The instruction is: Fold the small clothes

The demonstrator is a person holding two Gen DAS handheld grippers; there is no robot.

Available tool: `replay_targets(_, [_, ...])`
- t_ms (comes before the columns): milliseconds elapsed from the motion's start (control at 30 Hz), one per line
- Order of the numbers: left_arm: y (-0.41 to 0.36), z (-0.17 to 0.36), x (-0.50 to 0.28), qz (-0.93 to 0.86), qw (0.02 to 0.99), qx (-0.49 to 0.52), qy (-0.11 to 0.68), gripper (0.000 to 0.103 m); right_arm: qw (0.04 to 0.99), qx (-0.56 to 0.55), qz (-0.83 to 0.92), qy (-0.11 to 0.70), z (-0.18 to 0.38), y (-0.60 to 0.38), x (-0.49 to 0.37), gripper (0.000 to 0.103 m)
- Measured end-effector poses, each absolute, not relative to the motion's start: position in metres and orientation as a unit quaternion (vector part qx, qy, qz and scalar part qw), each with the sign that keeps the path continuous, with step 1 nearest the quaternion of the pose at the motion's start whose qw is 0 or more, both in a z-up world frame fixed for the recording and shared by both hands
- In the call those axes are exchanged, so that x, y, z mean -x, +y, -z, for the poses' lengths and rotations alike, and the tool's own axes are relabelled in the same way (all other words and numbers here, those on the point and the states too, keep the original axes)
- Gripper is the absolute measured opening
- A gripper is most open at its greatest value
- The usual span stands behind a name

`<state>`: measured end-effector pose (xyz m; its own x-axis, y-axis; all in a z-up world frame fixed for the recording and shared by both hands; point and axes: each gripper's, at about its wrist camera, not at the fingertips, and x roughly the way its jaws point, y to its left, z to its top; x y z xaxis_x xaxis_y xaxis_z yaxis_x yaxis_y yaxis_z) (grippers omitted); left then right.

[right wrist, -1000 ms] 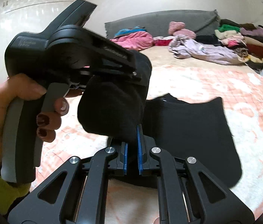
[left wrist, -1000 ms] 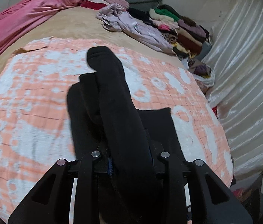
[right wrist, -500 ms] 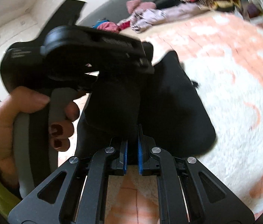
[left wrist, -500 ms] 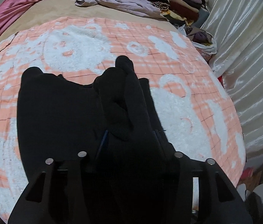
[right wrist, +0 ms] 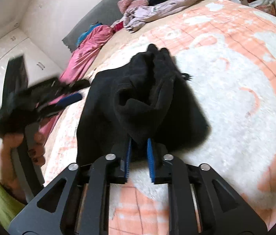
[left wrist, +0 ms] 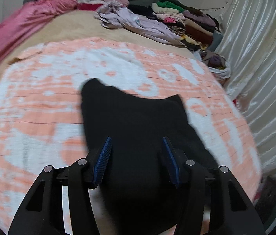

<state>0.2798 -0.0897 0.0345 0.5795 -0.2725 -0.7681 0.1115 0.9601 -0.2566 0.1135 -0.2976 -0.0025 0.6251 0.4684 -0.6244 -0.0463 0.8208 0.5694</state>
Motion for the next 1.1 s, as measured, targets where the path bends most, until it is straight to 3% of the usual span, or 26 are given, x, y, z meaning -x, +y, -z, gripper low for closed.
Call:
replay_targets(167, [-0.075, -0.015, -0.269, 0.087, 0.885, 0.056, 0.454, 0.053, 0.903, -0.234, -0.121, 0.339, -0.035, -0.323, -0.1, 0.019])
replay_targets(267, [-0.08, -0.005, -0.266, 0.094, 0.885, 0.052, 0.454, 0.053, 0.905, -0.194, -0.151, 0.348, -0.055, -0.322, -0.129, 0.032])
replay_targets(433, [-0.086, -0.001, -0.257, 0.091, 0.895, 0.027, 0.435, 0.053, 0.887, -0.125, -0.184, 0.406, -0.05, -0.3, -0.19, 0.033])
replay_targets(800, [-0.088, 0.001, -0.255, 0.104, 0.9, 0.019, 0.423, 0.053, 0.859, -0.113, -0.185, 0.464, -0.003, -0.268, -0.252, 0.033])
replay_targets(867, [-0.088, 0.002, -0.254, 0.104, 0.9, 0.021, 0.422, 0.053, 0.857, -0.12, -0.195, 0.462, 0.001, -0.267, -0.255, 0.026])
replay_targets(900, [-0.088, 0.002, -0.255, 0.105, 0.9, 0.022, 0.422, 0.053, 0.853, -0.131, -0.206, 0.461, 0.002, -0.268, -0.254, 0.013])
replay_targets(933, [-0.088, 0.002, -0.255, 0.105, 0.9, 0.023, 0.422, 0.053, 0.855, -0.132, -0.207, 0.457, 0.001, -0.268, -0.254, 0.007])
replay_targets(1100, [-0.09, 0.0, -0.254, 0.106, 0.902, 0.023, 0.419, 0.055, 0.882, -0.081, -0.202, 0.418, -0.024, -0.263, -0.244, 0.003])
